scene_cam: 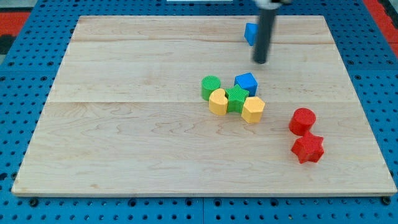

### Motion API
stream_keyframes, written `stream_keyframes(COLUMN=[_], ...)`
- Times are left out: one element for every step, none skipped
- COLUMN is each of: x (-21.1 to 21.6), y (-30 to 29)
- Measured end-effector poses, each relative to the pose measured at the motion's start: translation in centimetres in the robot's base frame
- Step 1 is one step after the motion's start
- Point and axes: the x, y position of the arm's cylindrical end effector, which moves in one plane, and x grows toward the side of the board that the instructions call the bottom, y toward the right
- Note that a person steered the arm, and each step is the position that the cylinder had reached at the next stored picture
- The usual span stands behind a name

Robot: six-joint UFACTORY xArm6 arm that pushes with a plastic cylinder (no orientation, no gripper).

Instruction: Slide the blue triangle to the bottom of the green circle

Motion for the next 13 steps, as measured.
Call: stream_keyframes(x=[-5.4,-8.5,-5.3,0.3,0.2,-0.5,3.6,7.3,9.8,9.9,13.2,14.4,14.4], y=[1.7,-4.0,-10.9,-13.0,-17.6,-19.7,-24.1,-24.2,-23.5,-25.7,-27.8,-25.3,-22.5])
